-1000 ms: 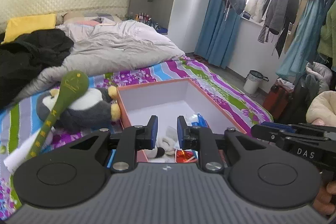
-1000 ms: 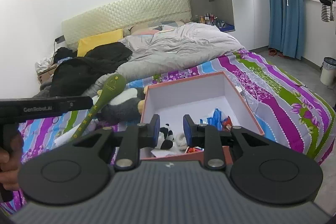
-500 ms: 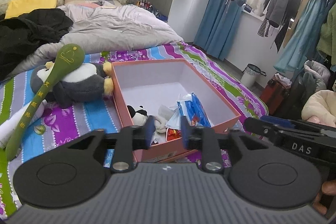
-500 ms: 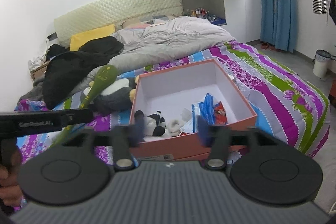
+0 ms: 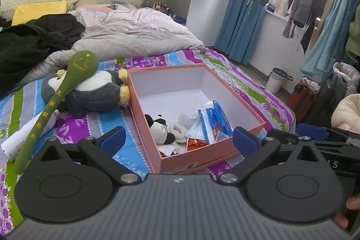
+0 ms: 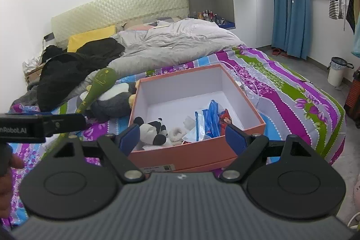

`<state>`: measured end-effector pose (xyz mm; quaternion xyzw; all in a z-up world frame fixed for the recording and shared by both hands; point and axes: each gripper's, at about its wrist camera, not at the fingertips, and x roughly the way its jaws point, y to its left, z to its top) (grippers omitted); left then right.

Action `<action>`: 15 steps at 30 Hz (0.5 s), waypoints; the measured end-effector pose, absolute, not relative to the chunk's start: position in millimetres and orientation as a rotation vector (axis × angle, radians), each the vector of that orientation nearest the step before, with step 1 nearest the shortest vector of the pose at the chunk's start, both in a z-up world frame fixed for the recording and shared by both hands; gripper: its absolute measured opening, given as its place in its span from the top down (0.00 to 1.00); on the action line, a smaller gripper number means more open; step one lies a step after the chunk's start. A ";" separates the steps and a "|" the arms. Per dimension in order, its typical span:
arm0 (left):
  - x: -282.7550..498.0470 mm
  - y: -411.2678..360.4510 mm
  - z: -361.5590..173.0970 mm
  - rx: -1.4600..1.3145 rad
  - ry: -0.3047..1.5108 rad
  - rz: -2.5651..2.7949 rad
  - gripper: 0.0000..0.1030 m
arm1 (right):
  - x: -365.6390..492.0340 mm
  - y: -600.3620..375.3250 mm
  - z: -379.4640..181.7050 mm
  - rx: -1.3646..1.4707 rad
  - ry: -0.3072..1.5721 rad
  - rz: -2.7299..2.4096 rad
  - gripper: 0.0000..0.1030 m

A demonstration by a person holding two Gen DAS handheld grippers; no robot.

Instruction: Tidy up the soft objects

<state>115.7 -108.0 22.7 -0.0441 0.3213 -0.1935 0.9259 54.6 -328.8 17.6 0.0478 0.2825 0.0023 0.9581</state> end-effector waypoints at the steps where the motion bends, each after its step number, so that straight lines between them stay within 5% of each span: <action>1: 115.0 -108.1 23.2 -0.091 0.659 -0.398 0.00 | 55.0 -328.6 17.7 0.096 0.573 0.004 0.18; 15: 113.0 -111.2 21.2 -0.077 0.682 -0.387 0.00 | 54.4 -328.4 17.2 0.086 0.577 -0.009 0.18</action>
